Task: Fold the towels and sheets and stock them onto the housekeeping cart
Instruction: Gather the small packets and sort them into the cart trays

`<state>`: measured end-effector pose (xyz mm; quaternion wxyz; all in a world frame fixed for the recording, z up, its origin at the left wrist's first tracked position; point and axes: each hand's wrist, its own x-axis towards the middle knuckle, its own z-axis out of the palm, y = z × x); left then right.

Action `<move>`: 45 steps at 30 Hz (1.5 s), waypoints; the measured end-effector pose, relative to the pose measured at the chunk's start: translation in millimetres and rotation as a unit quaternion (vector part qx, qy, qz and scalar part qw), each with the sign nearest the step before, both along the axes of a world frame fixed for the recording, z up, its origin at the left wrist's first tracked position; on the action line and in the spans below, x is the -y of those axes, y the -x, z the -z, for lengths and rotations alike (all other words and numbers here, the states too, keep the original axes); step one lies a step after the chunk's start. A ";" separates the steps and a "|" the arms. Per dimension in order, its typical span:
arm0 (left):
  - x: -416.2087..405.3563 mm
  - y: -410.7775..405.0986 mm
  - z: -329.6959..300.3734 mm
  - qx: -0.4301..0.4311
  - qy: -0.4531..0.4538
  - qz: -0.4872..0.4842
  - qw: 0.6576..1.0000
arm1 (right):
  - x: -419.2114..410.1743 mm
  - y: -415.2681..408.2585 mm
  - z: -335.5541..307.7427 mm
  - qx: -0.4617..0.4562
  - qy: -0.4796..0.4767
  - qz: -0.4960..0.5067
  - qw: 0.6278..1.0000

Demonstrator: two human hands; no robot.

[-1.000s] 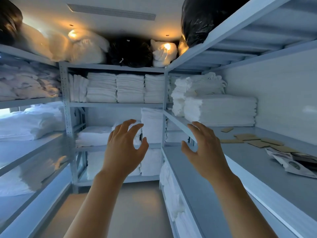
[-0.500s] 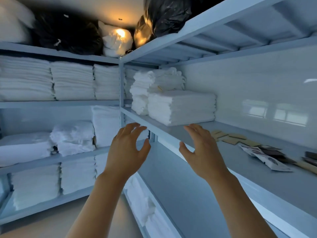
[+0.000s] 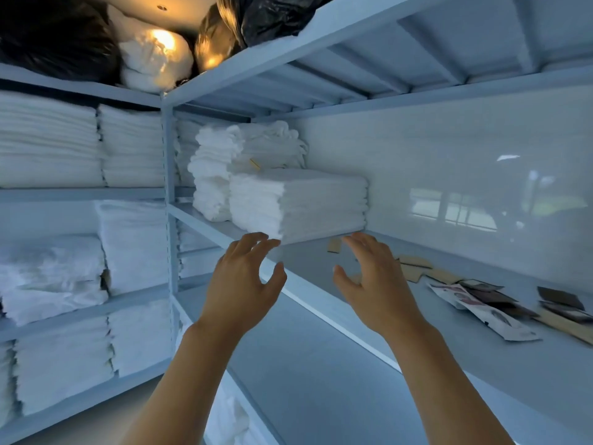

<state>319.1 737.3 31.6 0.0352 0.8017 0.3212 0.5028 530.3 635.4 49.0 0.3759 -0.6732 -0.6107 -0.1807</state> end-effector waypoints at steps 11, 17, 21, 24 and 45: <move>-113.4 -105.9 -43.5 0.018 -0.046 0.059 0.997 | -94.5 -85.9 -38.3 0.032 -0.036 0.059 0.997; -158.8 -169.5 -29.9 0.010 -0.038 0.127 0.991 | -123.3 -114.1 -39.0 0.048 -0.004 0.110 0.993; -186.6 -210.2 -38.6 0.026 -0.048 0.187 0.981 | -136.2 -118.4 -44.2 0.056 -0.018 0.127 0.990; -200.5 -241.5 -45.4 0.034 -0.050 0.253 0.966 | -137.1 -133.9 -43.0 0.052 -0.002 0.183 0.982; -354.9 -343.9 -36.7 -0.149 -0.092 0.422 0.889 | -248.3 -208.4 -29.6 -0.019 0.141 0.327 0.934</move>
